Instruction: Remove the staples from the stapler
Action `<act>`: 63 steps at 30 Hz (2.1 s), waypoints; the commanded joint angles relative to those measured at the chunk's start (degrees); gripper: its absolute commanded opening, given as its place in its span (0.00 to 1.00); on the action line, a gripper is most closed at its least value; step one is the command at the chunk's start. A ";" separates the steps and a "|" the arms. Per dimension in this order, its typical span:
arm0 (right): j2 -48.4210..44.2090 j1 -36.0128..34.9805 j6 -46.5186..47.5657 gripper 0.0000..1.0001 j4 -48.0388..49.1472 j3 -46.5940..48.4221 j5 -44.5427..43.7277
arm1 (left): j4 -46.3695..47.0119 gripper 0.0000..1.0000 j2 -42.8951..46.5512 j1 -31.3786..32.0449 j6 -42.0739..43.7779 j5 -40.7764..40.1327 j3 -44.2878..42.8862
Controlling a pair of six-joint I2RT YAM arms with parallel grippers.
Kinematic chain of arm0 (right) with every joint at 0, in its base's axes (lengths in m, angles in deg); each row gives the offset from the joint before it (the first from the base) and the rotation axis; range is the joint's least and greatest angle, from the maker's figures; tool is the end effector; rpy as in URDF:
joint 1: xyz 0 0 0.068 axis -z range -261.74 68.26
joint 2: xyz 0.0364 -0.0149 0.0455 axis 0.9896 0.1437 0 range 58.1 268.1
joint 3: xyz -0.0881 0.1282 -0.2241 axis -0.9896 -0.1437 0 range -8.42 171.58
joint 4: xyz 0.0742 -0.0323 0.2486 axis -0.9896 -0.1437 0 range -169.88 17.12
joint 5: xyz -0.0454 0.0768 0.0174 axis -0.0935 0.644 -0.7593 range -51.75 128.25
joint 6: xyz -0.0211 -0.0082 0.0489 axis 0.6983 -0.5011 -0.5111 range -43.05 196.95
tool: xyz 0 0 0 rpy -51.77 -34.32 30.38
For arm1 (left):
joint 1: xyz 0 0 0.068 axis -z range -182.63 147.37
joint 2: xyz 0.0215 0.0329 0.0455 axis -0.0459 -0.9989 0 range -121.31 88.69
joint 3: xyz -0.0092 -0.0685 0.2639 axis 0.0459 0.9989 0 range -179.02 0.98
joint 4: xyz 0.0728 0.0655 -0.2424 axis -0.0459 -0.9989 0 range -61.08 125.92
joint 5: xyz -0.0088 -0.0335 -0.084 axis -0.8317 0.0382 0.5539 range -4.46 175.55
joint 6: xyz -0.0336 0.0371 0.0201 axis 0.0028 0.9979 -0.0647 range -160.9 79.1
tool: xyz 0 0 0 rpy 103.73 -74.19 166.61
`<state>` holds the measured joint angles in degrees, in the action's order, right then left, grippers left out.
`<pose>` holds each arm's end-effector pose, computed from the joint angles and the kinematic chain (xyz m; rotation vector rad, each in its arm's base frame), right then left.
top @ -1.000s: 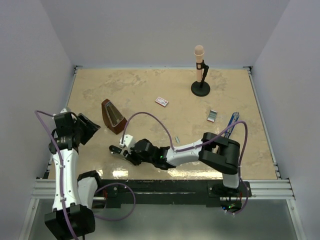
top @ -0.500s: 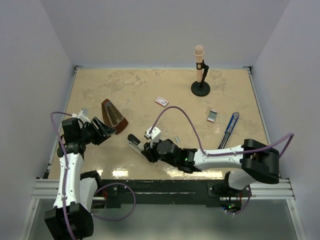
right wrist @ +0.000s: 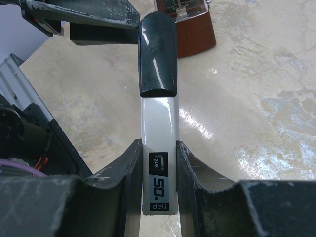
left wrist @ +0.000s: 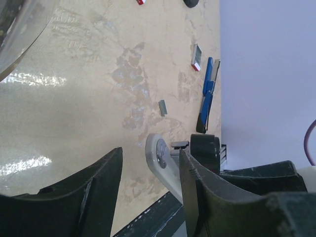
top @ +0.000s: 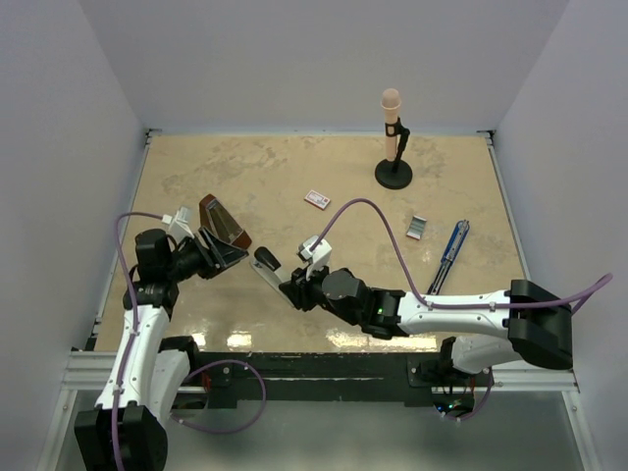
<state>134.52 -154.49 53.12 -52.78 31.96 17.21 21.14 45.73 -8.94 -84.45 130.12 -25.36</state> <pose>0.0995 0.2775 0.2451 -0.5434 1.8358 0.8336 0.1652 -0.0070 0.2290 -0.4508 2.1252 -1.2017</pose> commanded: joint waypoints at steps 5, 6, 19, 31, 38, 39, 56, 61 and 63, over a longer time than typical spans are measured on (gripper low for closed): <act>-2.86 0.07 -2.44 0.00 5.39 2.60 -2.60 | 3.10 0.52 0.33 0.59 -2.33 0.60 1.91; -3.12 -0.02 -2.62 0.00 5.65 2.51 -2.61 | 3.10 0.50 0.42 0.59 -2.42 0.34 2.18; -2.42 -0.02 -2.80 0.00 7.41 2.42 -2.34 | 8.89 0.49 -0.37 1.56 -6.72 1.92 5.96; -0.31 0.06 -3.23 0.00 9.43 2.77 -1.02 | 17.51 0.48 -2.48 2.70 -11.38 3.67 9.39; 0.83 -0.11 -3.50 0.00 10.22 2.77 -0.67 | 18.13 0.48 -2.13 2.97 -12.08 3.67 9.47; 0.92 -0.11 -3.50 0.00 10.31 2.77 -0.85 | 18.13 0.48 -2.13 3.14 -12.17 3.67 9.47; 3.56 -0.20 -4.82 0.00 13.66 1.81 3.19 | 22.26 0.21 -1.60 4.90 -16.48 3.15 10.09; 2.59 -0.11 -4.03 0.35 7.77 3.65 2.84 | 18.48 0.00 -1.42 4.90 -11.83 1.83 8.77; 2.24 0.15 -1.22 0.55 2.43 6.71 2.76 | 18.21 0.00 -1.42 4.90 -10.08 1.74 8.42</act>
<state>139.46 -154.53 49.80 -48.87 32.20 20.01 39.34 43.66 -4.35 -100.12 132.09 -14.72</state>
